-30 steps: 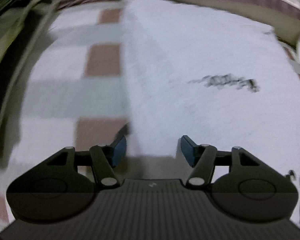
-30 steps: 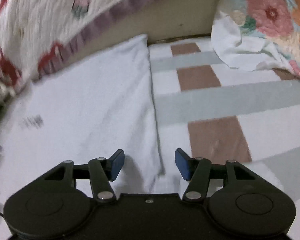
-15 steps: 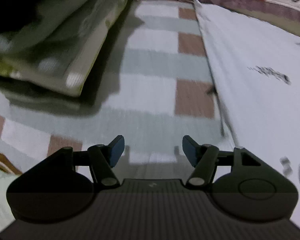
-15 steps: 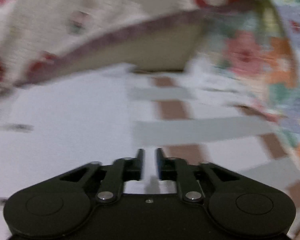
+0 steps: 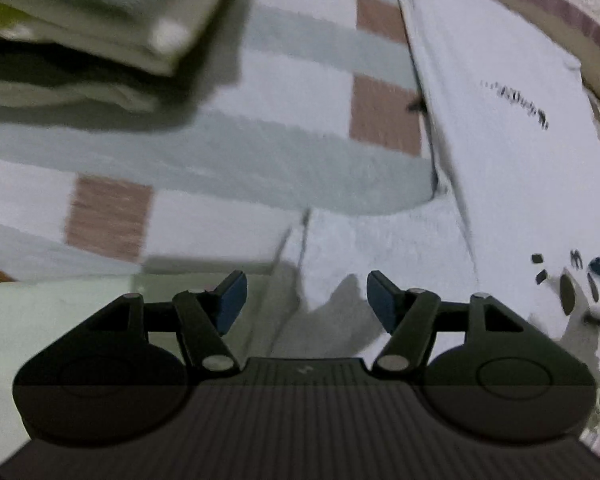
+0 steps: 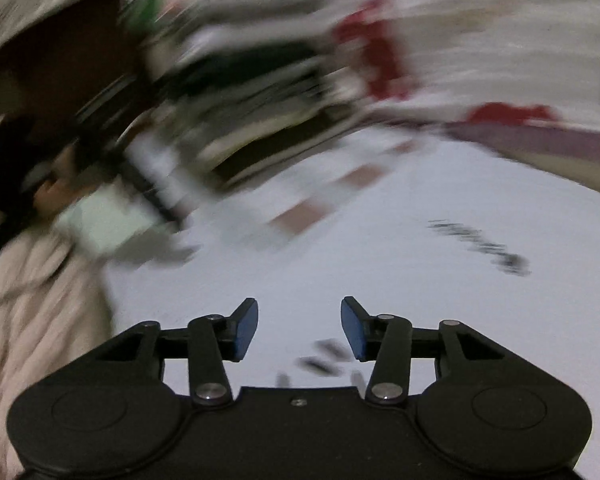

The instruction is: Fold clothes

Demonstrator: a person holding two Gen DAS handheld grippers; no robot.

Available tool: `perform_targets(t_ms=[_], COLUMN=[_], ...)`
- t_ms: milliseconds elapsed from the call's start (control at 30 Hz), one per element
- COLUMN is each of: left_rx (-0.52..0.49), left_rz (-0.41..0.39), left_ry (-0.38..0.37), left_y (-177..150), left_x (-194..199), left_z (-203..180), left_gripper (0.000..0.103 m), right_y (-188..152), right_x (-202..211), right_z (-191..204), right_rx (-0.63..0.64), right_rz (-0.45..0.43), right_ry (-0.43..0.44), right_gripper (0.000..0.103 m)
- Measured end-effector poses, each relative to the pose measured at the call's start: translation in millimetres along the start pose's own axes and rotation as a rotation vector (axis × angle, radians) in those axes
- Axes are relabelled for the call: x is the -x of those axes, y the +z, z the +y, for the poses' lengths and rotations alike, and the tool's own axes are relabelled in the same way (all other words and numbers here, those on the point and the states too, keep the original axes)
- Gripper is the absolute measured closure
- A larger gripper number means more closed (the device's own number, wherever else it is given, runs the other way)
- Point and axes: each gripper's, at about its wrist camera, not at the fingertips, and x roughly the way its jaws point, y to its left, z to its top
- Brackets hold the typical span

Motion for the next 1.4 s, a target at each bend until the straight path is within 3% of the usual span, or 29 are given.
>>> perform_targets(t_ms=[133, 200, 300, 367, 433, 467, 500, 533, 600, 700, 800, 933, 1033, 1100, 1200, 1300, 1400], left_rx=[0.064, 0.097, 0.090, 0.059, 0.017, -0.005, -0.026, -0.057, -0.122, -0.076, -0.080, -0.097, -0.050, -0.021, -0.044, -0.094, -0.089], left_rz=[-0.037, -0.056, -0.032, -0.031, -0.040, -0.045, -0.050, -0.075, -0.127, -0.187, -0.172, -0.145, -0.173, -0.202, -0.207, -0.204, -0.148], left_ry=[-0.040, -0.061, -0.126, -0.123, -0.122, -0.122, -0.122, -0.112, -0.092, -0.069, 0.005, 0.062, -0.004, -0.101, -0.226, -0.300, -0.372], left_y=[4.7, 7.1, 6.2, 4.3, 2.2, 1.2, 0.1, -2.2, -7.2, -6.3, -10.0, -12.3, -8.1, -9.6, -10.1, -11.7, -9.7], left_x=[-18.0, -26.7, -28.9, -28.2, -25.7, -24.4, -23.2, -18.2, -7.5, 14.1, 13.6, 3.0, 8.6, 21.7, 39.8, 49.0, 35.3], left_z=[5.5, 8.3, 5.3, 0.4, -6.6, -10.1, -13.6, -19.2, -30.7, -24.5, -24.0, -27.2, -24.8, -28.1, -52.4, -88.6, -120.8], left_gripper=[0.037, 0.031, 0.031, 0.031, 0.035, 0.053, 0.091, 0.098, 0.099, 0.099, 0.099, 0.100, 0.100, 0.100, 0.099, 0.099, 0.099], right_y=[-5.4, -13.4, -24.8, -29.6, -32.1, -33.4, -34.0, -34.2, -34.3, -36.2, -38.7, -43.7, -47.5, -45.7, -40.6, -38.8, -38.7], right_x=[-42.9, -56.0, -61.0, -61.7, -62.7, -62.8, -62.2, -61.2, -60.3, -61.1, -62.5, -63.8, -64.9, -56.6, -36.5, -21.6, -9.2], right_z=[42.7, 60.9, 75.8, 81.3, 85.7, 88.3, 89.5, 89.5, 89.5, 88.9, 88.7, 98.8, 106.3, 104.1, 82.6, 60.2, 41.7], right_rx=[0.138, 0.209, 0.268, 0.300, 0.315, 0.316, 0.312, 0.306, 0.302, 0.312, 0.320, 0.438, 0.526, 0.536, 0.421, 0.305, 0.221], right_rz=[0.124, 0.166, 0.181, 0.180, 0.171, 0.165, 0.157, 0.151, 0.140, 0.141, 0.147, 0.165, 0.179, 0.180, 0.133, 0.110, 0.093], right_ry=[0.045, 0.033, 0.016, 0.004, 0.000, 0.000, 0.000, 0.002, 0.004, 0.013, 0.029, 0.022, 0.017, 0.025, -0.014, -0.059, -0.068], right_gripper=[0.052, 0.052, 0.051, 0.049, 0.046, 0.046, 0.045, 0.045, 0.045, 0.045, 0.044, 0.042, 0.040, 0.041, 0.041, 0.041, 0.041])
